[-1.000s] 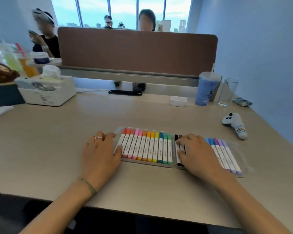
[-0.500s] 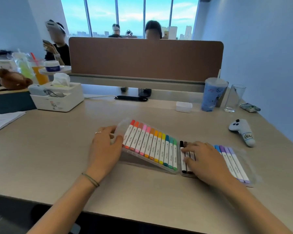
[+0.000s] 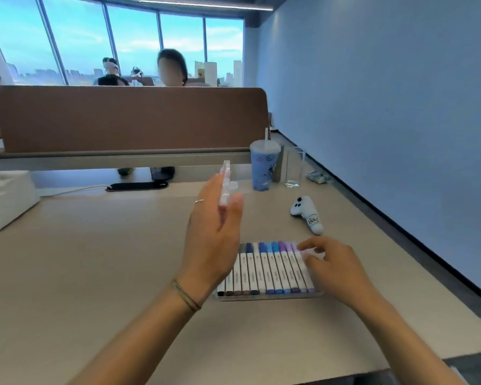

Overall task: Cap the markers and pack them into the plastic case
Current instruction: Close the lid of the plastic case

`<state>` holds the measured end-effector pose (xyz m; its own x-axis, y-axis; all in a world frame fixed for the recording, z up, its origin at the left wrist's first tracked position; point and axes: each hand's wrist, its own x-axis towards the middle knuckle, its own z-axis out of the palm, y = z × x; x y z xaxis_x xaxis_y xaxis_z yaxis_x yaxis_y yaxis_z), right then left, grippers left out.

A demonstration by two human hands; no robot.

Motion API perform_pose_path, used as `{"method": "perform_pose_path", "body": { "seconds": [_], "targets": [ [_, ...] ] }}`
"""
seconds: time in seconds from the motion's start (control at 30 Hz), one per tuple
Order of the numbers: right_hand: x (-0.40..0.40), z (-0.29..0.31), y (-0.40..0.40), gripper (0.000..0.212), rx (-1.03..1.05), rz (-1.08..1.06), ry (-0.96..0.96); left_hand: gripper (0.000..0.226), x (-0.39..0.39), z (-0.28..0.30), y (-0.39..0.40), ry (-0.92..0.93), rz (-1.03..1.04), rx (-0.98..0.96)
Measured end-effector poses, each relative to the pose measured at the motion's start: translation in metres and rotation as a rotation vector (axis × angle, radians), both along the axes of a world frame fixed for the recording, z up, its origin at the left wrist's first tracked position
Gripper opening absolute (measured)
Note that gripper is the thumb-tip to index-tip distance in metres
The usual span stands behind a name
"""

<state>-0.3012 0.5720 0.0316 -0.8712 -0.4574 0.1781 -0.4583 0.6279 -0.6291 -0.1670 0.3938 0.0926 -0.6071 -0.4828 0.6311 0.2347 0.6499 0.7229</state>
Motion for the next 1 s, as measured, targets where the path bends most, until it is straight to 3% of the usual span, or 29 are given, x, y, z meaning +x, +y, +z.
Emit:
{"method": "perform_pose_path", "body": {
  "seconds": [0.13,0.4,0.57,0.7,0.83,1.0],
  "targets": [
    [-0.012,-0.006,0.026,0.025,-0.024,-0.066,-0.041,0.052,-0.028,-0.015,0.031,-0.129,-0.067,-0.091],
    [-0.028,-0.020,0.048,0.025,-0.057,-0.105,-0.126,0.054,-0.054,-0.063,0.066,-0.441,-0.075,-0.550],
    [-0.031,-0.019,0.043,0.028,-0.102,-0.107,-0.227,0.052,-0.058,-0.087,0.079,-0.526,-0.075,-0.673],
    [-0.033,-0.020,0.031,0.018,-0.079,-0.093,-0.241,0.072,-0.056,-0.095,0.082,-0.560,-0.100,-0.673],
    [-0.034,-0.014,0.021,0.024,0.135,-0.111,-0.193,0.084,-0.054,-0.095,0.084,-0.584,-0.146,-0.581],
    [-0.031,-0.007,0.003,0.026,0.359,-0.136,-0.142,0.084,-0.059,-0.084,0.074,-0.542,-0.285,-0.166]
  ]
}}
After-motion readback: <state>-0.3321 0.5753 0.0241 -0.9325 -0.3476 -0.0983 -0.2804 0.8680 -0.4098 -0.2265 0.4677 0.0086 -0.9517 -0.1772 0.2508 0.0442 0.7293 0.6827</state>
